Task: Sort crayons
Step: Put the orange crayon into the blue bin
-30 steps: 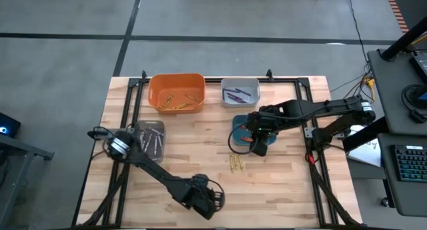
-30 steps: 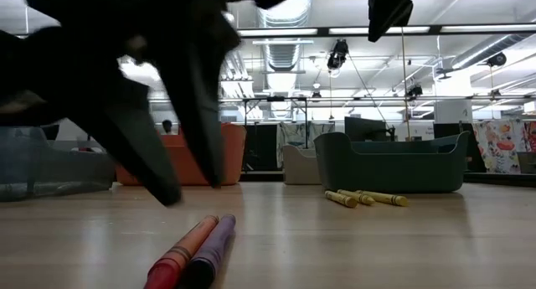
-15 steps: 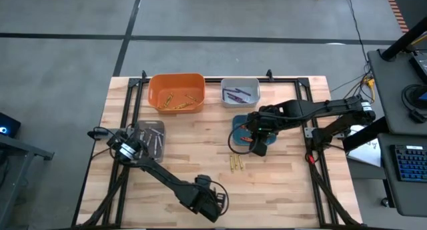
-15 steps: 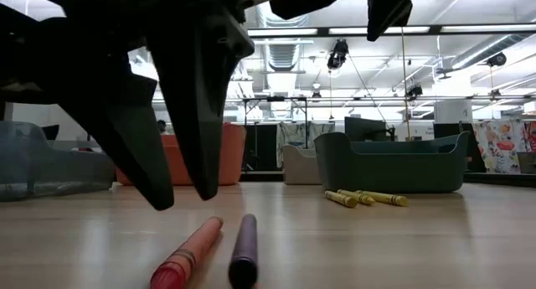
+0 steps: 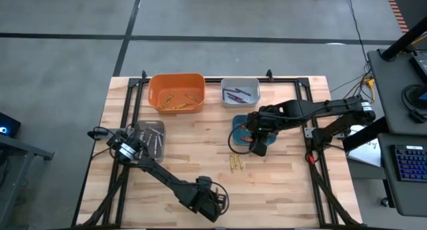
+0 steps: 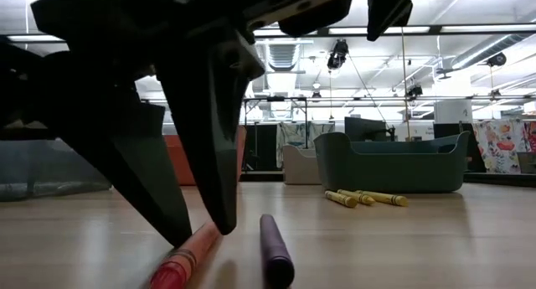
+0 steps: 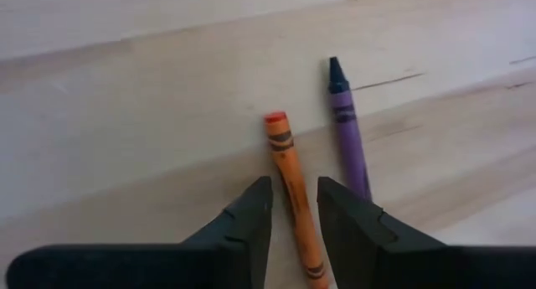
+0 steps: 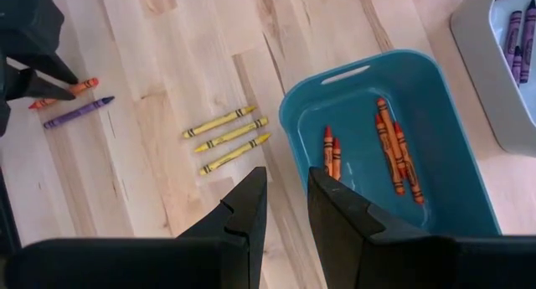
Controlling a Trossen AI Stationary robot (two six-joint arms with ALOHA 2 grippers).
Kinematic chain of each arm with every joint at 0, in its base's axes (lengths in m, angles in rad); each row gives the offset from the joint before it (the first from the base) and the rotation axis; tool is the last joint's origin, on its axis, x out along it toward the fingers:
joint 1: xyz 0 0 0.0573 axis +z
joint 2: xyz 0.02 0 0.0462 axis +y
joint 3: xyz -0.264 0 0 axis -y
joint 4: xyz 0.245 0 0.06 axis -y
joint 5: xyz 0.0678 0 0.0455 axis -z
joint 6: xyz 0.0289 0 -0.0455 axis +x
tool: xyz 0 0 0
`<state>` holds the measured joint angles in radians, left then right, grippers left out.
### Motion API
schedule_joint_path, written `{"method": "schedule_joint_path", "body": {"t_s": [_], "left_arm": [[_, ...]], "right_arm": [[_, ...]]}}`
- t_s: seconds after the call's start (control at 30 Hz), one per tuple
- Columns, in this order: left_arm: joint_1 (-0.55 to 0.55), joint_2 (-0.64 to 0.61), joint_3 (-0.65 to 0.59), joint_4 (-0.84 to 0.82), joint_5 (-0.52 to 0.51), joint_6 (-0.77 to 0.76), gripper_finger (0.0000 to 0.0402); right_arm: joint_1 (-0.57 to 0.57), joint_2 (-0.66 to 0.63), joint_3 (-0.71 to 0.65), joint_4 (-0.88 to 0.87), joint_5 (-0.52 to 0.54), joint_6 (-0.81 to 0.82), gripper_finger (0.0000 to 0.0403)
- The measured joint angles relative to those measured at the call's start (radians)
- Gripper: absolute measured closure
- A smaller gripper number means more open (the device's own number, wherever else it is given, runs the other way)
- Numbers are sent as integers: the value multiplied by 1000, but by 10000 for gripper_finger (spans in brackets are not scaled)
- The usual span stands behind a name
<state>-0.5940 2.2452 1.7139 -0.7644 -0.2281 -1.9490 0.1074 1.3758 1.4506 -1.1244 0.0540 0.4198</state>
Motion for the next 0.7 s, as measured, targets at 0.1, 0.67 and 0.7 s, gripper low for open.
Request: {"method": "schedule_joint_path", "body": {"t_s": [0.1, 0.67, 0.7], "left_arm": [[4, -3, -18, 9, 1, -1, 324], [19, -5, -40, -12, 29, 33, 358], [18, -5, -40, -13, 29, 33, 375]], "right_arm": [[0, 0, 0, 0, 0, 0, 323], [0, 0, 0, 0, 0, 0, 323], [0, 0, 0, 0, 0, 0, 323]]}}
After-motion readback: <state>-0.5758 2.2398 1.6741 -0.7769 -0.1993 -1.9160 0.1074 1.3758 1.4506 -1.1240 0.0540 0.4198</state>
